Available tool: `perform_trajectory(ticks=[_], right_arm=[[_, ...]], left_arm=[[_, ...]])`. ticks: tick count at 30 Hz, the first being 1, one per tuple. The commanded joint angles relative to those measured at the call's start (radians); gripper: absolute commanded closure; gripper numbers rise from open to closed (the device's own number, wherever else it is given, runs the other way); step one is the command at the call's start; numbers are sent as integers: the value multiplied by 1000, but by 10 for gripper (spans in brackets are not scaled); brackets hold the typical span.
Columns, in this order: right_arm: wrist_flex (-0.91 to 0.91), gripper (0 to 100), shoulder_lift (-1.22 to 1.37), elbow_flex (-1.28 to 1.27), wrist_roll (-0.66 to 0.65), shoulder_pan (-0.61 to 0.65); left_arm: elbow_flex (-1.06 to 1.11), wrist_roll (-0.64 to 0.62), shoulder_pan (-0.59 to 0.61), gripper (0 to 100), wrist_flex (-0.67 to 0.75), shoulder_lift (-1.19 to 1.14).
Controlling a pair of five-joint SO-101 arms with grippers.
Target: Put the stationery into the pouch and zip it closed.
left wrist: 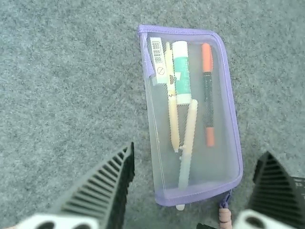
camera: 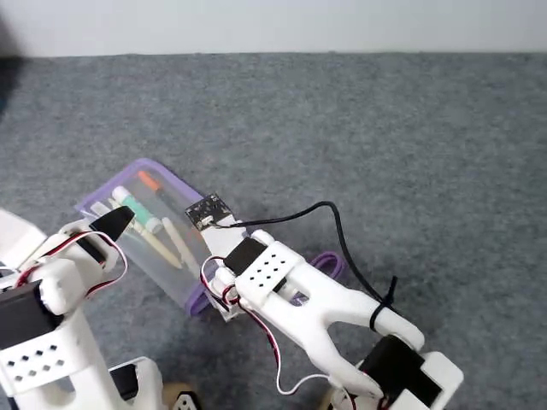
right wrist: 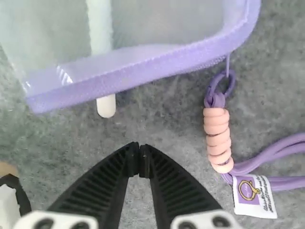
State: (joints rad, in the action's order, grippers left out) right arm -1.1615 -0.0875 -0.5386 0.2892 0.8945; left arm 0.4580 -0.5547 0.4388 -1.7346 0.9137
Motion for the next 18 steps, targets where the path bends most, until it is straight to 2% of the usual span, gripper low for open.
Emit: perform_trajectory(ticks=[1,8,14,18], right_arm=[[10,990,-47,-20,5,-10],[38,990,-50,-115,25,102],[249,991,-36,-118,55,113],[427,991,41,-114,41,36]], left_arm=[[-41,-6,5,622,-18,17],[-41,-6,5,622,-18,17],[-41,-6,5,622,-17,17],[-41,-6,5,622,-17,17]])
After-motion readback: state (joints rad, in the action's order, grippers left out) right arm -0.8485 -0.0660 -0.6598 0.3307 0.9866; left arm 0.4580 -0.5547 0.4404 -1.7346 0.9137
